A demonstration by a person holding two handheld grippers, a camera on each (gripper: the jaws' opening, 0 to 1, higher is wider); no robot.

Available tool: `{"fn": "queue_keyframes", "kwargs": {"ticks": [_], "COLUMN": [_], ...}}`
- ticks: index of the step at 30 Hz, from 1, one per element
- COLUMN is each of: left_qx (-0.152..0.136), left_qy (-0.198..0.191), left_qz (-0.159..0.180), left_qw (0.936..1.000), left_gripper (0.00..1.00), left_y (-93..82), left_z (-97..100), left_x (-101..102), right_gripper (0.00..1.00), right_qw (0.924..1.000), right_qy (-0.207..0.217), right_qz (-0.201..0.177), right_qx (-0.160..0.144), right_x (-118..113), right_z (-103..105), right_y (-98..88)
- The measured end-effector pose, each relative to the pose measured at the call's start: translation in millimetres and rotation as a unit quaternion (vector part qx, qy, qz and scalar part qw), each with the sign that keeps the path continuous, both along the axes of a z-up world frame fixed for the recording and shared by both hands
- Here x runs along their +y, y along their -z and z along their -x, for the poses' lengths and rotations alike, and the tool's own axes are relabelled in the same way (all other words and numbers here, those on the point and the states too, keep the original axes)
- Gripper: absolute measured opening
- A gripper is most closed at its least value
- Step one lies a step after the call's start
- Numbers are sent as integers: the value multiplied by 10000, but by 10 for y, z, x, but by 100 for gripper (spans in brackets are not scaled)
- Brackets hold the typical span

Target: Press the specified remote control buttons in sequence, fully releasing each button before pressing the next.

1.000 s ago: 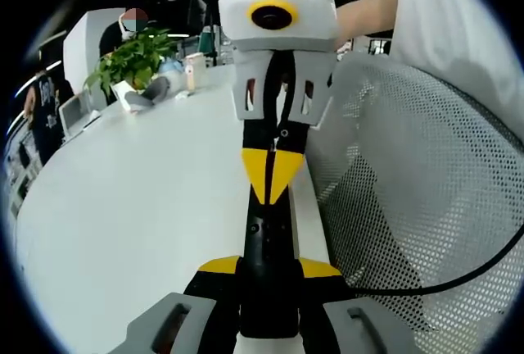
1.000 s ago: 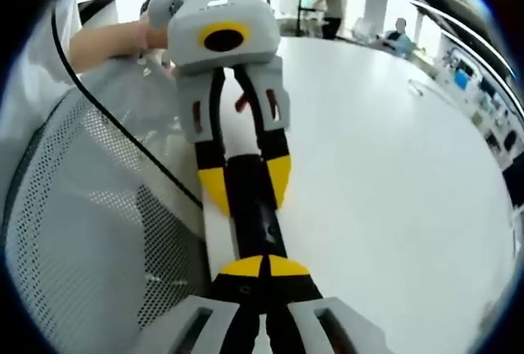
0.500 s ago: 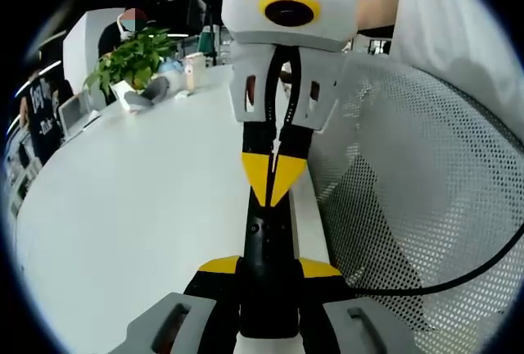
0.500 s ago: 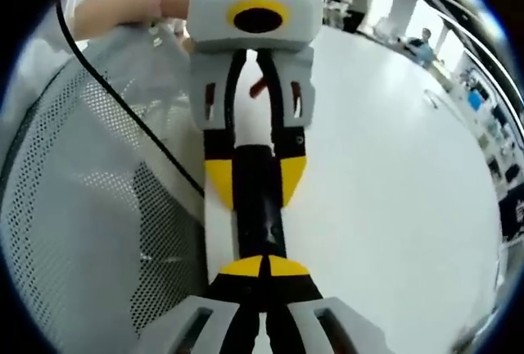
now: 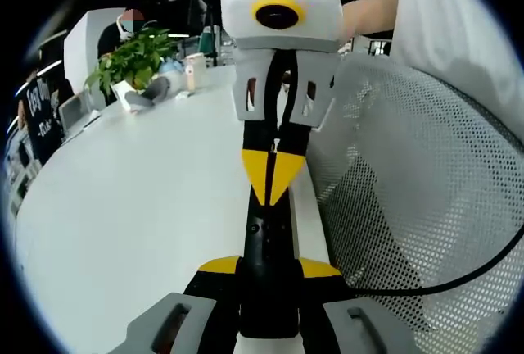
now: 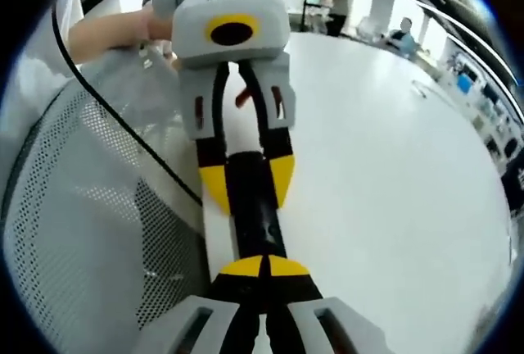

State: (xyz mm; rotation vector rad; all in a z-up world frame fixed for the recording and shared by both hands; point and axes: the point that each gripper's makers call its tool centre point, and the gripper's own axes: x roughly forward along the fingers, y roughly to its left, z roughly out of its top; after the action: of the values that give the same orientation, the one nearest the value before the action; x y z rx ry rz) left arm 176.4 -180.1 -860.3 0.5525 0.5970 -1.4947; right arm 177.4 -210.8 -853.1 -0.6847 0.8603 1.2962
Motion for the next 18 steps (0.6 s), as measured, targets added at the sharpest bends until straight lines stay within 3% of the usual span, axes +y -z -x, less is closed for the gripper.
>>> {"fn": "queue_keyframes", "kwargs": {"ticks": [9, 18], "left_qx": [4, 8], "left_qy": [-3, 2], "left_qz": [5, 3], "left_qw": [10000, 10000], "left_gripper": [24, 24], "left_y": [-4, -8], "left_z": [-8, -2], "left_x": [0, 0], "right_gripper": [0, 0], "right_qw": [9996, 9995], "right_qy": [-248, -158], "right_qz": [111, 232], "right_qx": [116, 116], "right_x": [-12, -140], "right_z": [14, 21], "right_y": [-6, -9]}}
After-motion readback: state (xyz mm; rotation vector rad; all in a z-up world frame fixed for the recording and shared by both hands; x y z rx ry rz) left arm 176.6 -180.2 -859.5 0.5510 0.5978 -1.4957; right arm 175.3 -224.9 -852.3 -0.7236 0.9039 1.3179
